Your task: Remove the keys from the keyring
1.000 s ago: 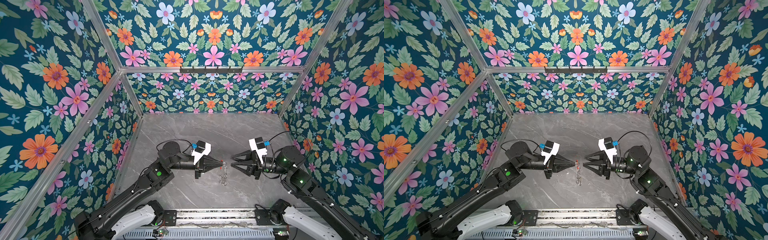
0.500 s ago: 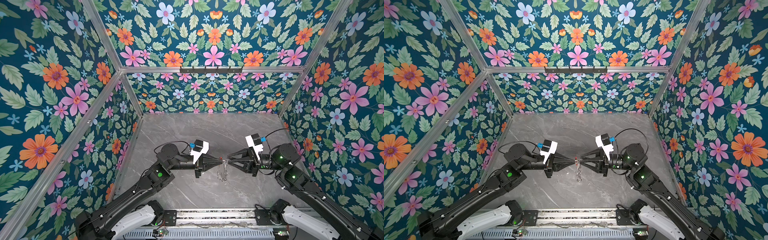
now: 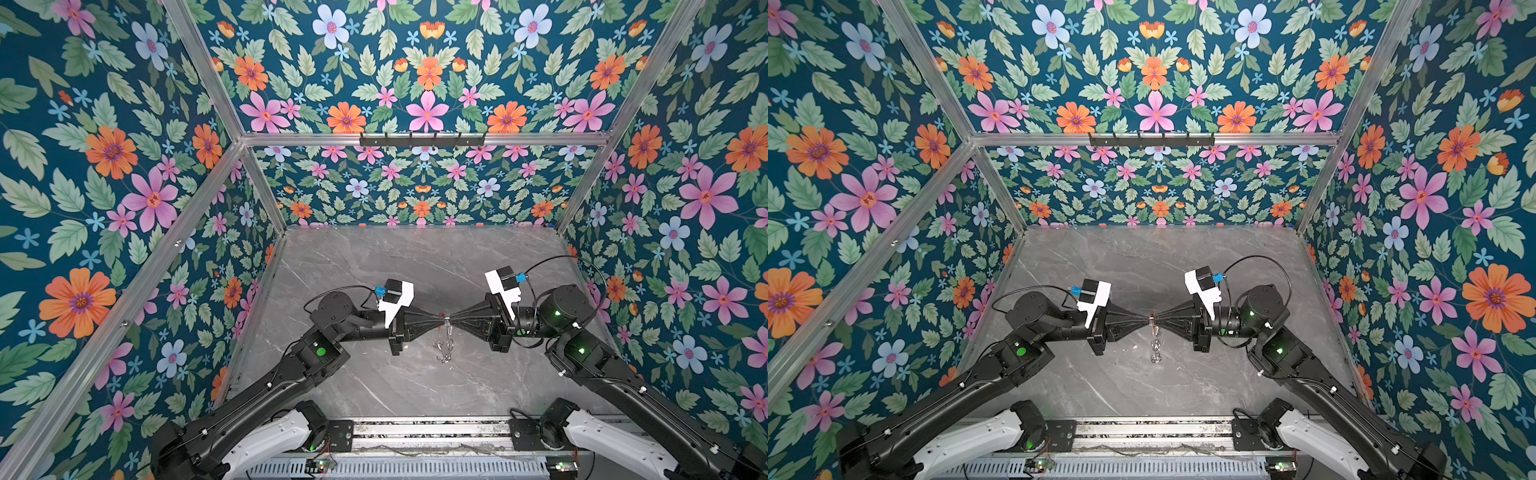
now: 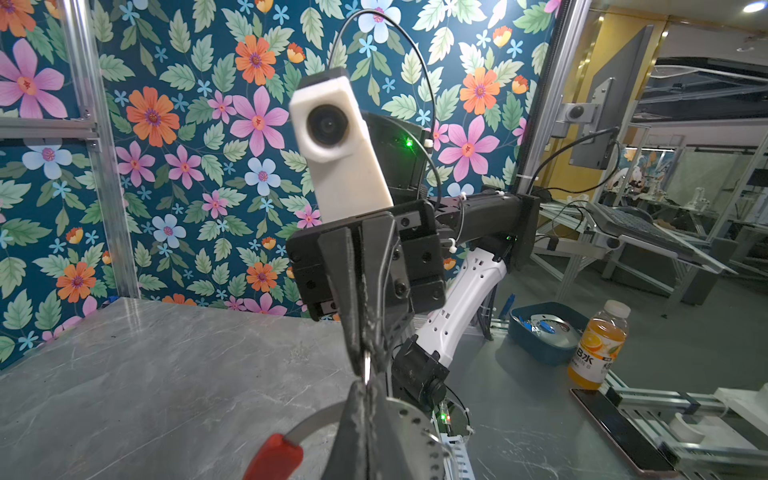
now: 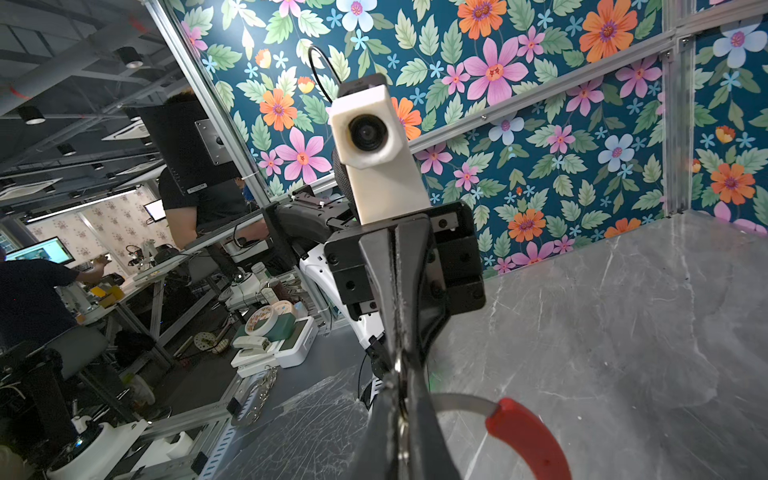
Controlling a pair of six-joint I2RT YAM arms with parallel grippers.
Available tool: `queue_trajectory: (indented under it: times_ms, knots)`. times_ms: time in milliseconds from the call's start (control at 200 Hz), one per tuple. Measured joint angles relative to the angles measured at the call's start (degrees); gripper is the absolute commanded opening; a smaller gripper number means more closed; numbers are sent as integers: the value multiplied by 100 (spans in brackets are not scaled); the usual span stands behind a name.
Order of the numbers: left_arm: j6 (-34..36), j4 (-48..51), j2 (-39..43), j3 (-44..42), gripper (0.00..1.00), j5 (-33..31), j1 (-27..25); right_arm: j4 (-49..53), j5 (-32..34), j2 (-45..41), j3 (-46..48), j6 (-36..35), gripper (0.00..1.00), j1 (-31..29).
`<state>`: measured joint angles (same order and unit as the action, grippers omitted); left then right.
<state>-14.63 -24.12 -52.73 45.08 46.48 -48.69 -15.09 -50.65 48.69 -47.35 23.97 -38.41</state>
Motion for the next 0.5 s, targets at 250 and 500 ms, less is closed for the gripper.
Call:
queue_trajectory:
  times_ms: [250,500]
  knots:
    - [92,326,83,116,37,-256,2,973,313,-37,-483,-343,0,2]
    - [391,1204,107,428,44,-507,4,2907,754,249,-1521,-1231,0,0]
